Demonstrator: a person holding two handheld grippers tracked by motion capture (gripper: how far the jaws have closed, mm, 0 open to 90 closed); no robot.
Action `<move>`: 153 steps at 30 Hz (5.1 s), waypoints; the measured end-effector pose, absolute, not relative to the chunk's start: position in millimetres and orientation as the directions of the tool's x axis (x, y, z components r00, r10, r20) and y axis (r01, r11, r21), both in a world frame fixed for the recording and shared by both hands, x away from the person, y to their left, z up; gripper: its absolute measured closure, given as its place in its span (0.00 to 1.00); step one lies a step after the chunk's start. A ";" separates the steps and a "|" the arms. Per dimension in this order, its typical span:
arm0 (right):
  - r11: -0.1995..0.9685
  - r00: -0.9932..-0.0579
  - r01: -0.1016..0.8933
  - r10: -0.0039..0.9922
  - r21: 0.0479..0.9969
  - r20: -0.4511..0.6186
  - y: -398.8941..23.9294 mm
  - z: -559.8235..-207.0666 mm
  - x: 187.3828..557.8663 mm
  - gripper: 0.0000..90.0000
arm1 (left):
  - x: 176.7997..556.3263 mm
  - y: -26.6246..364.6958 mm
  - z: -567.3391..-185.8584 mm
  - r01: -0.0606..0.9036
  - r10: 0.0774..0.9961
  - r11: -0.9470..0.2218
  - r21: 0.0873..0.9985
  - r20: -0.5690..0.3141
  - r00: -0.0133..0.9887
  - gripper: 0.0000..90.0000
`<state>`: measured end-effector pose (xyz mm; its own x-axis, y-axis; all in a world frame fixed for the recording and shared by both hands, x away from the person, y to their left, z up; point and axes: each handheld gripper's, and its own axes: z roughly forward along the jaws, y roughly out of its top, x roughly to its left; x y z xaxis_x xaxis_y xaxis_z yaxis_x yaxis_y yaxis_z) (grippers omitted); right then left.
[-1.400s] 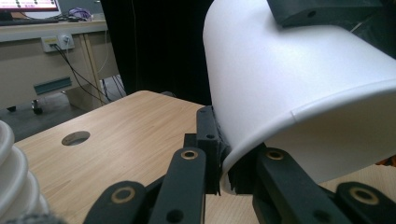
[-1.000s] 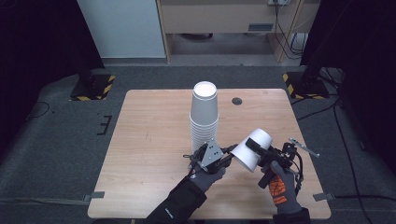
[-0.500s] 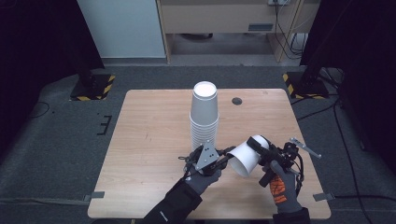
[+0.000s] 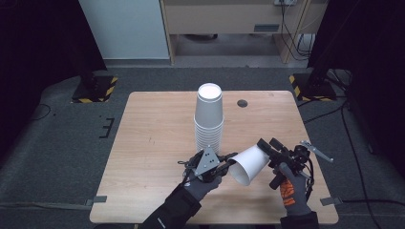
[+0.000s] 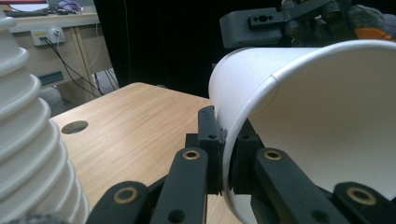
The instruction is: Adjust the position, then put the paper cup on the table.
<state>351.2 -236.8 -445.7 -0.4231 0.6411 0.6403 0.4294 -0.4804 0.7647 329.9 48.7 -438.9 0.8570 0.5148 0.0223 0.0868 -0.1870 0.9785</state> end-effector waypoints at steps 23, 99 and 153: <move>-0.302 -0.377 0.382 0.812 0.874 0.445 -247.5 -450.7 353.4 0.13 | 324.3 96.4 -437.5 0.141 0.528 -0.197 0.970 -0.016 0.849 0.95; 0.008 -0.308 0.423 0.942 0.906 0.135 -257.9 -475.7 353.3 0.12 | 299.3 277.4 -456.5 0.304 0.804 -0.113 0.946 -0.093 0.587 0.94; 0.099 -0.315 0.460 0.947 0.883 0.058 -252.4 -484.1 355.3 0.12 | 394.0 325.4 -408.1 0.809 0.923 -0.352 0.470 0.029 0.385 0.95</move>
<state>355.3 -252.4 -484.1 -0.3148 0.9474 0.0579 0.4596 0.0988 0.8826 394.0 325.4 -408.1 0.3848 0.9226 0.0285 0.8094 -0.3521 0.4700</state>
